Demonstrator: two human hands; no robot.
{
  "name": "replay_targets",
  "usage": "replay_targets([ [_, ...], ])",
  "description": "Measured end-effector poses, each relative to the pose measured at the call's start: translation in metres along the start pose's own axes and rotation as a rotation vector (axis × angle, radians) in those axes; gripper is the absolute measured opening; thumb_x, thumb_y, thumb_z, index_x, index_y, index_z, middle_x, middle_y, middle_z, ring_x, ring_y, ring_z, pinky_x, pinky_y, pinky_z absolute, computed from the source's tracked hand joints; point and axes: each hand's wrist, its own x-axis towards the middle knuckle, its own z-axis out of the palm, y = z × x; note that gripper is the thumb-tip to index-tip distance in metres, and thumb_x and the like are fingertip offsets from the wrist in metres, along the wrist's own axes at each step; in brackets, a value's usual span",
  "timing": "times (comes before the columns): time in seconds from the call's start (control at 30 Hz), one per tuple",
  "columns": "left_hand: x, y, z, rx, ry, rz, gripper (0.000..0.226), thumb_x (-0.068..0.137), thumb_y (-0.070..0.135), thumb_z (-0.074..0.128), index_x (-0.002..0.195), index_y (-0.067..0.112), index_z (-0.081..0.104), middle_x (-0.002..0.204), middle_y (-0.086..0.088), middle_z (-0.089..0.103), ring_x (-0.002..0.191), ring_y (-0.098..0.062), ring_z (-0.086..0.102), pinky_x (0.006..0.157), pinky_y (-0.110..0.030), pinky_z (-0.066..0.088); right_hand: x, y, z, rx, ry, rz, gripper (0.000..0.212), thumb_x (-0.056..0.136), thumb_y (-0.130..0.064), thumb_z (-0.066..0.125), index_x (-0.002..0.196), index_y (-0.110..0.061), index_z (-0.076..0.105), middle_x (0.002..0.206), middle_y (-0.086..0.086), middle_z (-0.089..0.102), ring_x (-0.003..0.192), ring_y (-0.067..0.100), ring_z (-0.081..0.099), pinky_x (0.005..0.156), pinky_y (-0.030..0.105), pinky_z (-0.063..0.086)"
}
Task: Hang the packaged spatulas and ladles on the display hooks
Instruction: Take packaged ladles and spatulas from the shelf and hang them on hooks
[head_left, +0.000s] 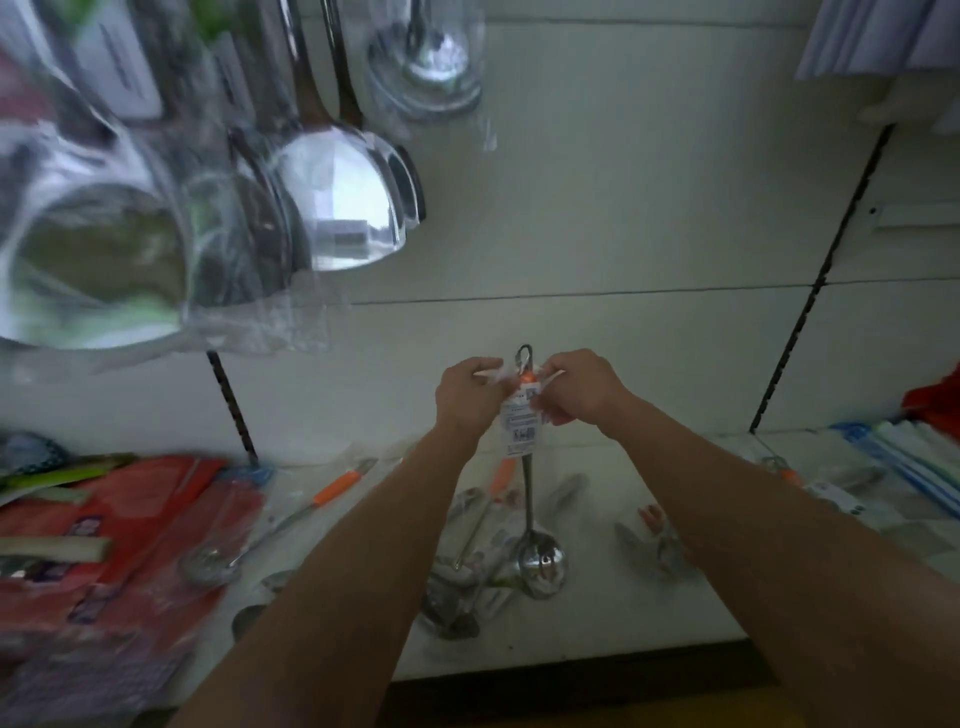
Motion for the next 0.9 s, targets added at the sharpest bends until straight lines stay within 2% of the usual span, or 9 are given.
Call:
replay_targets([
  [0.1,-0.016,0.021,-0.005,-0.093,-0.006,-0.005,0.014,0.079,0.008,0.069,0.094,0.008,0.069,0.096,-0.013,0.07,0.092,-0.029,0.068,0.087,-0.043,0.056,-0.018,-0.018,-0.016,-0.046,0.046,-0.044,0.021,0.074,0.007,0.069,0.092,-0.005,0.067,0.067,0.013,0.062,0.043,0.012,0.056,0.042,0.019,0.05],
  [0.2,-0.036,0.05,-0.011,-0.114,-0.007,0.059,0.008,0.08,0.006,0.068,0.086,0.011,0.068,0.092,-0.01,0.068,0.091,-0.027,0.066,0.087,-0.04,0.055,-0.04,-0.038,-0.031,-0.049,0.095,-0.091,0.018,0.075,0.005,0.069,0.087,-0.009,0.066,0.065,0.012,0.062,0.045,0.014,0.056,0.045,0.02,0.05],
  [0.4,-0.069,0.098,-0.029,-0.103,0.01,0.183,0.012,0.081,0.009,0.069,0.093,0.009,0.07,0.097,-0.007,0.068,0.094,-0.021,0.063,0.092,-0.035,0.051,-0.081,-0.075,-0.054,0.006,0.177,-0.163,0.019,0.078,0.005,0.065,0.075,-0.014,0.063,0.054,0.003,0.059,0.038,0.007,0.056,0.044,0.018,0.049],
  [0.47,-0.08,0.113,-0.037,-0.13,0.006,0.203,0.009,0.082,0.008,0.068,0.091,0.01,0.068,0.101,-0.012,0.069,0.097,-0.025,0.064,0.092,-0.04,0.052,-0.097,-0.091,-0.061,-0.008,0.191,-0.19,0.02,0.076,0.006,0.068,0.075,-0.014,0.063,0.056,0.003,0.058,0.043,0.011,0.057,0.044,0.019,0.05],
  [0.57,-0.097,0.137,-0.05,-0.142,0.006,0.24,0.011,0.084,0.007,0.066,0.095,0.008,0.065,0.102,-0.014,0.067,0.094,-0.023,0.062,0.086,-0.035,0.052,-0.117,-0.114,-0.069,-0.004,0.206,-0.231,0.024,0.075,0.007,0.068,0.07,-0.016,0.06,0.058,0.004,0.058,0.044,0.012,0.056,0.042,0.017,0.048],
  [0.63,-0.106,0.153,-0.059,-0.152,0.009,0.261,0.018,0.083,0.005,0.064,0.101,0.005,0.064,0.102,-0.013,0.066,0.091,-0.022,0.061,0.078,-0.033,0.051,-0.129,-0.127,-0.073,0.002,0.212,-0.259,0.022,0.074,0.008,0.068,0.075,-0.012,0.062,0.061,0.007,0.059,0.046,0.014,0.057,0.045,0.02,0.049],
  [0.7,-0.114,0.169,-0.069,-0.157,0.027,0.251,0.022,0.081,0.001,0.059,0.101,0.006,0.064,0.105,-0.013,0.065,0.095,-0.025,0.062,0.083,-0.037,0.053,-0.141,-0.141,-0.076,0.009,0.214,-0.273,0.02,0.074,0.008,0.068,0.083,-0.009,0.063,0.069,0.01,0.062,0.05,0.017,0.06,0.051,0.024,0.052],
  [0.8,-0.121,0.193,-0.083,-0.158,0.064,0.241,0.025,0.075,-0.001,0.052,0.095,0.007,0.064,0.104,-0.013,0.065,0.097,-0.028,0.061,0.09,-0.044,0.053,-0.154,-0.166,-0.082,0.0,0.235,-0.318,0.021,0.075,0.006,0.069,0.088,-0.009,0.064,0.074,0.011,0.064,0.054,0.018,0.062,0.059,0.028,0.056],
  [0.9,-0.127,0.218,-0.095,-0.158,0.101,0.282,0.02,0.075,-0.003,0.05,0.078,0.015,0.06,0.088,-0.008,0.061,0.089,-0.026,0.061,0.083,-0.041,0.054,-0.166,-0.193,-0.088,-0.012,0.265,-0.378,0.019,0.075,0.006,0.068,0.08,-0.011,0.061,0.077,0.013,0.064,0.055,0.019,0.062,0.062,0.03,0.056],
])
